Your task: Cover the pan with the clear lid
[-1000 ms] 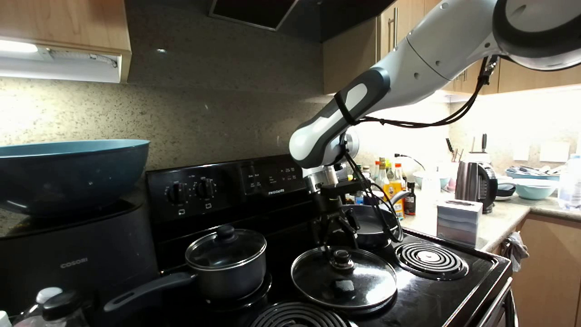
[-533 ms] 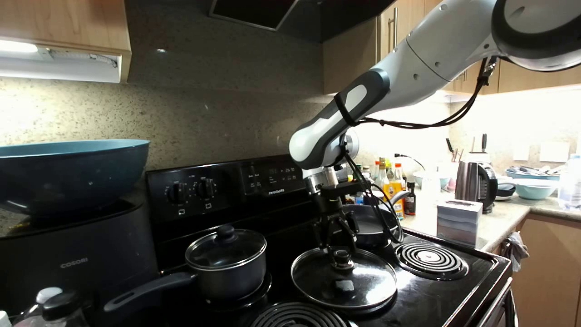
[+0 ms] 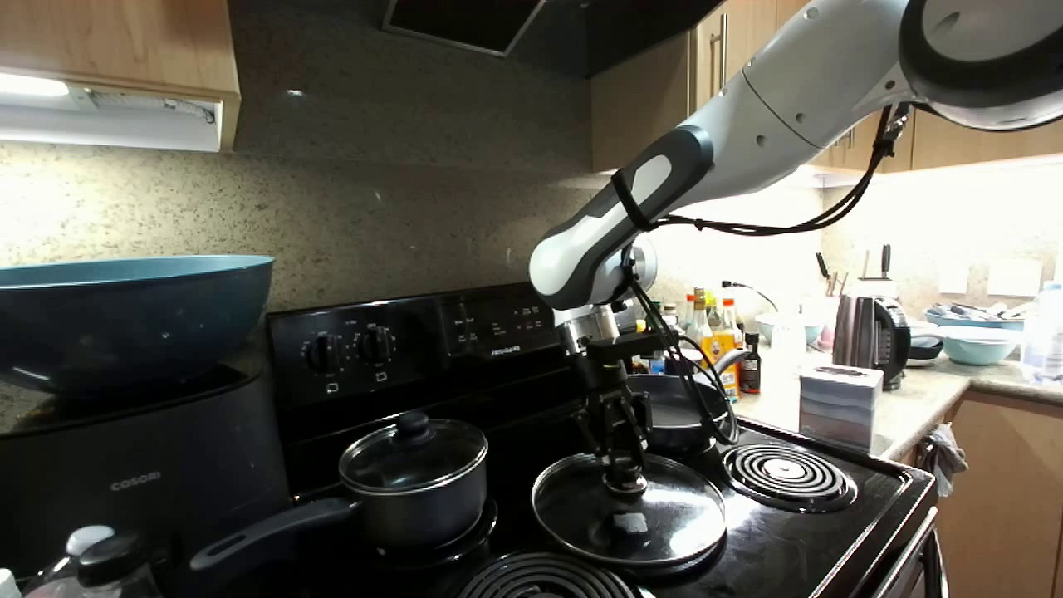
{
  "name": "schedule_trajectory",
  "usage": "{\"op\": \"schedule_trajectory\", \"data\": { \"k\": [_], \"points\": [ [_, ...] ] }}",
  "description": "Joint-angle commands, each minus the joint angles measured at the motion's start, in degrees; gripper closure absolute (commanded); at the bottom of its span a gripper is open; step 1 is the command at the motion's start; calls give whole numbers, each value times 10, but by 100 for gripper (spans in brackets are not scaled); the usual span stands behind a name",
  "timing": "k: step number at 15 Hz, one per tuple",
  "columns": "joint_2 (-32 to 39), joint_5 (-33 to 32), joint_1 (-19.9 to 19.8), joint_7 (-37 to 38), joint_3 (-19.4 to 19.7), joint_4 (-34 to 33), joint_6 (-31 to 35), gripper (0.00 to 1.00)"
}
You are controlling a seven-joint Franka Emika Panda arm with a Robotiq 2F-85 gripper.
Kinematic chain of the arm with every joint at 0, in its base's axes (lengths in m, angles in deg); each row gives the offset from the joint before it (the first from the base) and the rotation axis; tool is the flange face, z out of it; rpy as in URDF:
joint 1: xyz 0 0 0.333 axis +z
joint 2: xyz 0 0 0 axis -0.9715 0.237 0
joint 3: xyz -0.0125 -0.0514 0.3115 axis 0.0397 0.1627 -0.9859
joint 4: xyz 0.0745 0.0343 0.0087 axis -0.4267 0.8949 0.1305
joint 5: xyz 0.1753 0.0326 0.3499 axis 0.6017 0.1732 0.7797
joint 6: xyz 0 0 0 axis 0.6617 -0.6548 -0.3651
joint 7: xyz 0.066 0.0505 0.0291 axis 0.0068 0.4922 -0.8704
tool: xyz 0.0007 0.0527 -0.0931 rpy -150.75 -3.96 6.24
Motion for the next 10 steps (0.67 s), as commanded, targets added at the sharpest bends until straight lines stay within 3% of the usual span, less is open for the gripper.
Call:
{"op": "schedule_trajectory", "data": {
  "k": [1, 10],
  "points": [
    [0, 14, -7, -19, -3, -3, -18, 75],
    [-75, 14, 10, 6, -12, 42, -20, 75]
  ]
}}
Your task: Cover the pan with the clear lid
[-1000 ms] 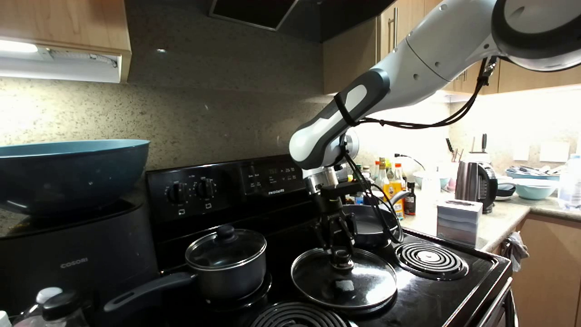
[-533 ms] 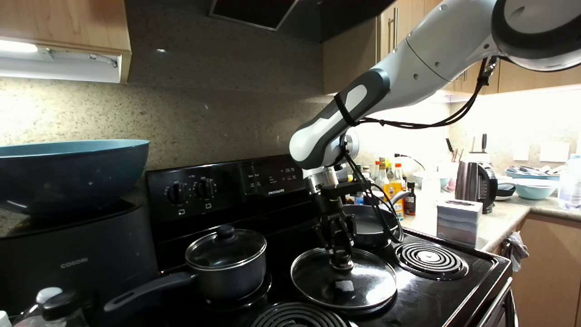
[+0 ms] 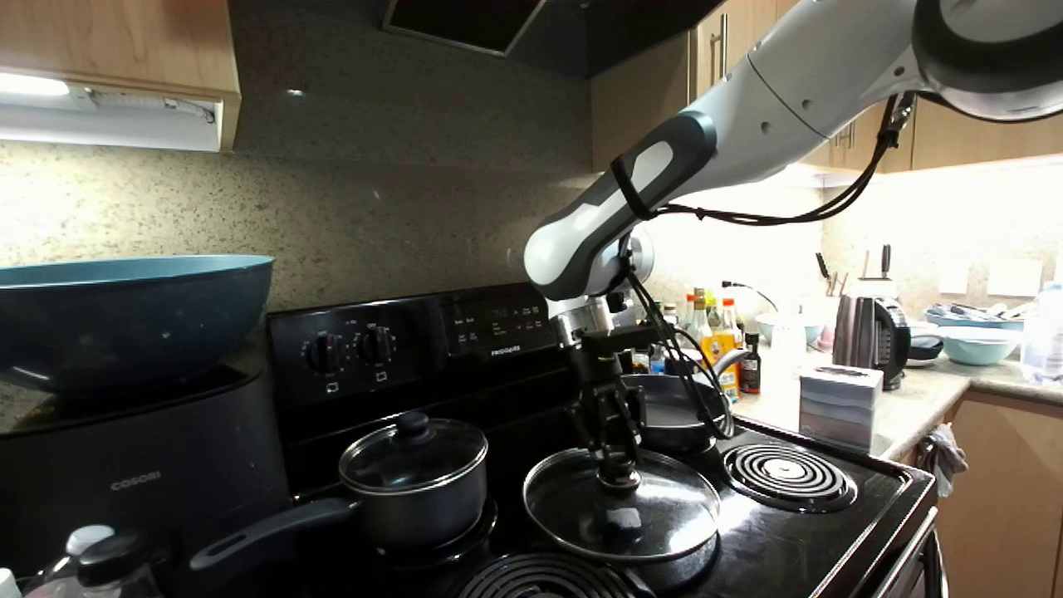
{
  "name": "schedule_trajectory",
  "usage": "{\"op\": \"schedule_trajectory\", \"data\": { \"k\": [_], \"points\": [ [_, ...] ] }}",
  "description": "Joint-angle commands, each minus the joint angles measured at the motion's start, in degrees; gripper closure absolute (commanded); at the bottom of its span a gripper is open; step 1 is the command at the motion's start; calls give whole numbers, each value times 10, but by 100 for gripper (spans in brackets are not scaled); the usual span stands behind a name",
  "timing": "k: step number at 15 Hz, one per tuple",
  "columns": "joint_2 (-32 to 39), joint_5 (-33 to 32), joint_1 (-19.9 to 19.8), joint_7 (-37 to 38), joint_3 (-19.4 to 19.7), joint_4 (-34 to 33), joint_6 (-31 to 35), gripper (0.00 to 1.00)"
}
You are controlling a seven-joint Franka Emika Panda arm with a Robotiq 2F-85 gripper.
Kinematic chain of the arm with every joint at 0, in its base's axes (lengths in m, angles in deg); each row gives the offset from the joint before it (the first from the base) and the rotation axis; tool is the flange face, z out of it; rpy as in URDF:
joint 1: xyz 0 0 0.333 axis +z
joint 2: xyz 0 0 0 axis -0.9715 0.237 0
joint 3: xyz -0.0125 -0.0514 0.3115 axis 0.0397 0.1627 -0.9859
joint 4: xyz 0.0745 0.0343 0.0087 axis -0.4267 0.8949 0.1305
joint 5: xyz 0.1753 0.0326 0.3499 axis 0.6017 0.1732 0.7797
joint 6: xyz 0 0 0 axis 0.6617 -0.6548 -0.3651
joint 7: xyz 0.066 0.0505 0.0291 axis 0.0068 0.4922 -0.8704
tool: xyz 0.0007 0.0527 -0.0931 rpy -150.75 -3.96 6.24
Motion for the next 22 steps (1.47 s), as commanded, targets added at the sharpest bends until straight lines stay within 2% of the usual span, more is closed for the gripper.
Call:
{"op": "schedule_trajectory", "data": {
  "k": [1, 3, 4, 8, 9, 19, 22],
  "points": [
    [-69, 15, 7, 8, -4, 41, -19, 75],
    [-87, -1, 18, 32, 0, 51, -23, 75],
    [-39, 1, 13, 11, 0, 18, -7, 50],
    [-62, 0, 16, 19, -1, 34, -13, 50],
    [-62, 0, 16, 19, -1, 35, -13, 75],
    [-129, -16, 30, 44, 1, 57, 44, 75],
    [-143, -34, 27, 76, 11, 48, 48, 75]
  ]
}}
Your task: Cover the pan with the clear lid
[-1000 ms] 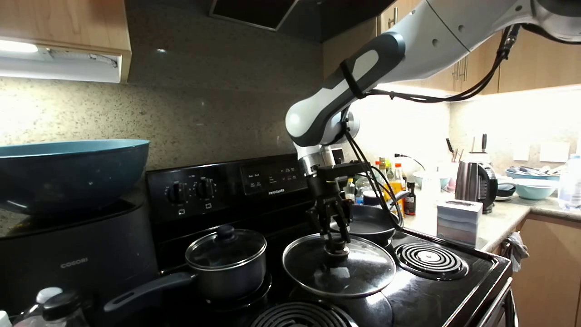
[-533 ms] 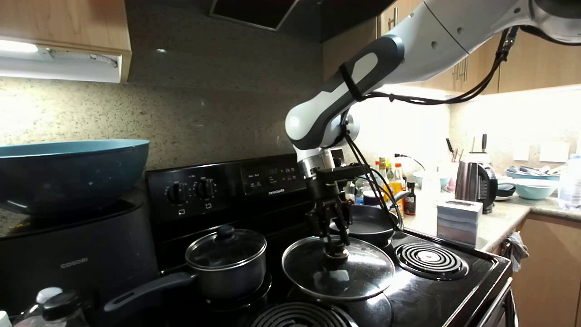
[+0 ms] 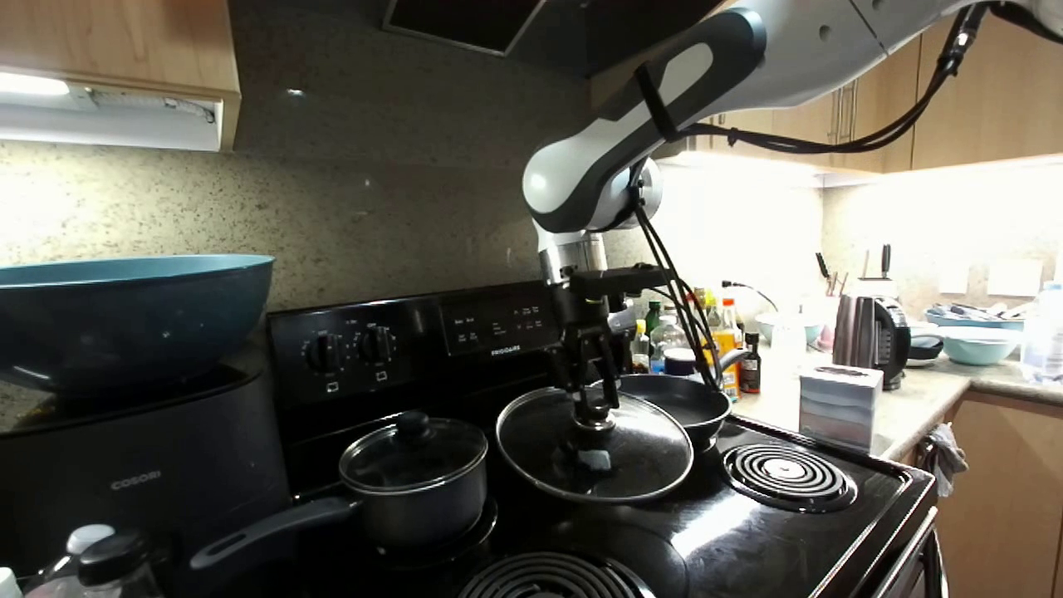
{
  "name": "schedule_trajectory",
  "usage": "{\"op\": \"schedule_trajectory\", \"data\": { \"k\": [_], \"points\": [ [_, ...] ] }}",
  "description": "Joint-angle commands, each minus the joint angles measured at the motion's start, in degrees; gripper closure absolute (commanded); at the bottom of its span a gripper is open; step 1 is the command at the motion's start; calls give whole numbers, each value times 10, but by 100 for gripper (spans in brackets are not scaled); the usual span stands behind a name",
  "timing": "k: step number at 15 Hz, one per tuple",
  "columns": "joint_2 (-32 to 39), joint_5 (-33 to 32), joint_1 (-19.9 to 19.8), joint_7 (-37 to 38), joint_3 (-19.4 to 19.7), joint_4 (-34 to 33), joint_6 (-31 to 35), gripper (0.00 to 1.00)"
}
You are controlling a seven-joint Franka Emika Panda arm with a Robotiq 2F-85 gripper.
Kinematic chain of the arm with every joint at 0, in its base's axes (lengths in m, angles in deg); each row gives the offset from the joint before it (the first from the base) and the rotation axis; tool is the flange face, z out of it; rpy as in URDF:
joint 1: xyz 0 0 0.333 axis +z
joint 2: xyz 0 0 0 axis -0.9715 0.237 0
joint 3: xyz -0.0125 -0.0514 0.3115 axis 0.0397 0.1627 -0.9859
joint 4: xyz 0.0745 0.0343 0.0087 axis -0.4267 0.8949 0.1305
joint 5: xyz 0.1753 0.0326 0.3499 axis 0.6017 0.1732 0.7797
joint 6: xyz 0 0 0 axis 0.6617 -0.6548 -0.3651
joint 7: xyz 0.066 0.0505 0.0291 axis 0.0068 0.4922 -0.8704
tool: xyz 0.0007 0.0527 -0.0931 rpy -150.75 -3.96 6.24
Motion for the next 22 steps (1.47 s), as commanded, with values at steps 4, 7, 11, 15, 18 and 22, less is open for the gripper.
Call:
{"op": "schedule_trajectory", "data": {
  "k": [4, 7, 11, 15, 18, 22],
  "points": [
    [-51, -2, -20, 77, 31, 4, 30, 75],
    [-51, 9, -37, 91, 45, 1, 42, 75],
    [-33, -2, -41, 75, 46, -5, 36, 50],
    [-28, 2, -41, 79, 44, -14, 34, 75],
    [8, 31, -55, 84, 49, -64, 18, 75],
    [60, 60, -74, 94, 60, -143, 3, 75]
  ]
}}
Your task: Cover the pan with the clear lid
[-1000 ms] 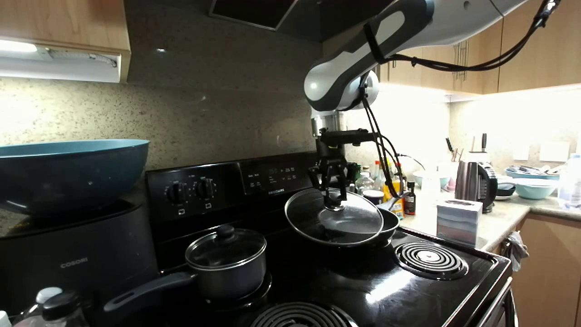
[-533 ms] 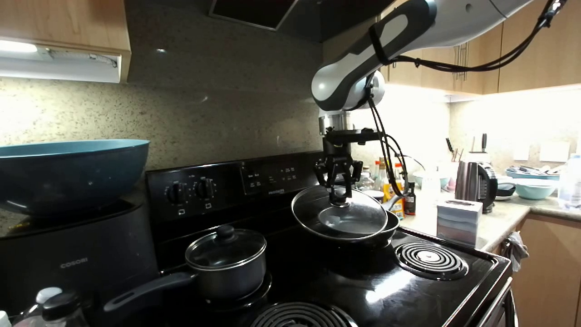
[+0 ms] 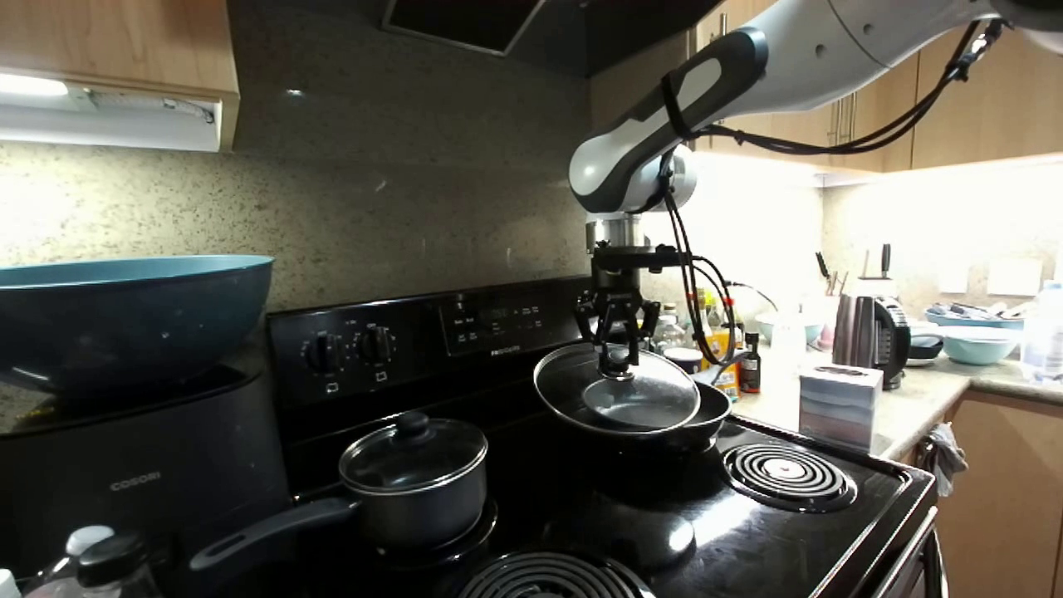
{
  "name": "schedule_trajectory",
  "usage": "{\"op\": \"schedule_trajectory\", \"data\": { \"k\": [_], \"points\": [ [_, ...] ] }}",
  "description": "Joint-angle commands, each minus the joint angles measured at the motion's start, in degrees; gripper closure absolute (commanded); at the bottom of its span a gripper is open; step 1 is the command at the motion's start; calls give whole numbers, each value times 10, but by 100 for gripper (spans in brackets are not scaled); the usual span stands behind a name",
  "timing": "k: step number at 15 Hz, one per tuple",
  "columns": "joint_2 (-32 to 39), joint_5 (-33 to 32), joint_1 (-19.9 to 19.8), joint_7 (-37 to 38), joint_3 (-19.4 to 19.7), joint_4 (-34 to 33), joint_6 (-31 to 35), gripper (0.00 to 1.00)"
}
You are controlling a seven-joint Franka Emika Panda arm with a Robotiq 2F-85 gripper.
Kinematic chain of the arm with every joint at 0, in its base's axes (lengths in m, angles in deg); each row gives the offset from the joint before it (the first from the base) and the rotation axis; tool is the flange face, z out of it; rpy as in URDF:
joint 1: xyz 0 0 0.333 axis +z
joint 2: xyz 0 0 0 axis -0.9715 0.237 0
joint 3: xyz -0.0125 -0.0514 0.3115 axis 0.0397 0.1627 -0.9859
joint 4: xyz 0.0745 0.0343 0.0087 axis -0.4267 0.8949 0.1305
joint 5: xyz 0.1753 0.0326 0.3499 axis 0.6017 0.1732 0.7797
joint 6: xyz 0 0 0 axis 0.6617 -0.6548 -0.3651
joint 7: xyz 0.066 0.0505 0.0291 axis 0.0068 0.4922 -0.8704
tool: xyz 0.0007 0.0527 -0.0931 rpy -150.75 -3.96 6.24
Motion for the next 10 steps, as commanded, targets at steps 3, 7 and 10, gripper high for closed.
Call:
{"op": "schedule_trajectory", "data": {
  "k": [3, 7, 10],
  "points": [
    [67, 32, -26, 36, 16, -128, -49, 75],
    [90, 12, -32, 84, 40, -162, -97, 75],
    [115, 17, -43, 87, 49, -188, -135, 75]
  ]
}}
